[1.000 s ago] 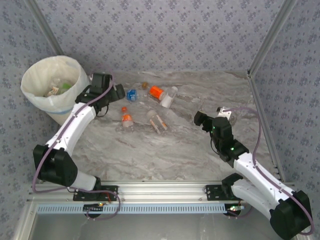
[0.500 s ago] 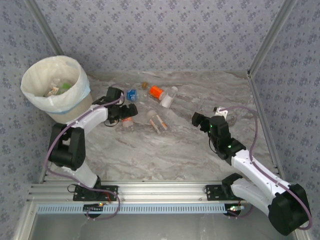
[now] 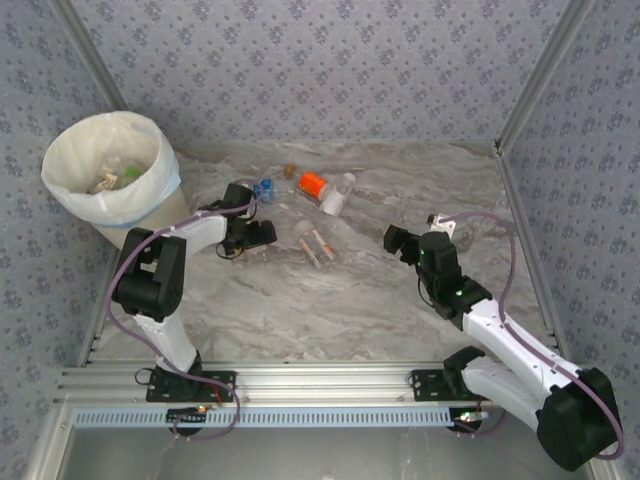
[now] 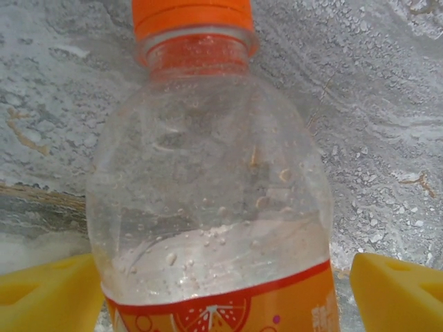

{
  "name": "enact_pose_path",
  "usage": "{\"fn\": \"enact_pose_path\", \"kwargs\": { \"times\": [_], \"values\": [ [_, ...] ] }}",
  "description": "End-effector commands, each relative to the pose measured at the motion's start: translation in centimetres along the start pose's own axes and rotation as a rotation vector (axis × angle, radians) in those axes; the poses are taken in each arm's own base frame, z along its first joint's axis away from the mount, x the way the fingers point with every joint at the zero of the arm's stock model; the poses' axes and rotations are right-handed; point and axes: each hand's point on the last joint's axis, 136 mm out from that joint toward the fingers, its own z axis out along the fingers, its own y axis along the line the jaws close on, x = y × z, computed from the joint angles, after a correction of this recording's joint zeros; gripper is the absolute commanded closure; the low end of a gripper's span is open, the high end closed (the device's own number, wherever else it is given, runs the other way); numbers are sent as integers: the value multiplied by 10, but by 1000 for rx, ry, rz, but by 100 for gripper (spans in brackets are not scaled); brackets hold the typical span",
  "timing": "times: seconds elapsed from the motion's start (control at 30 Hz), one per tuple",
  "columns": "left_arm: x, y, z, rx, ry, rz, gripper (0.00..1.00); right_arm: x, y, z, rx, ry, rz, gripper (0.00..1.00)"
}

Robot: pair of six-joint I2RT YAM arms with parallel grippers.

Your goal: Put the plastic bottles in the bin

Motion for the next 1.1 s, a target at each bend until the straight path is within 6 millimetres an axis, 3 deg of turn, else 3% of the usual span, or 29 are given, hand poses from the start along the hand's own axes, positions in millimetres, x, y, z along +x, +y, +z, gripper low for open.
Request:
{"fn": "enact_pose_path", "kwargs": {
  "times": [0.0,0.27,0.57,0.8,1.07],
  "values": [
    [-4,1,7,-11,-21,25,12,-11,4,-2,-2,-28,21,0],
    [-13,-8,5,16,-30,74,30,-12,19,-1,-69,-19,-16,0],
    [-22,-14,-18,52,-104,85,40,0,78,-6,-315,54,-189,0],
    [-39,-27,-55,107,-201,90,45,12,123,-4,-439,99,-323,0],
    [-60,-41,-115,171,-330,106,46,16,156,4,-491,116,-380,1]
  ]
}}
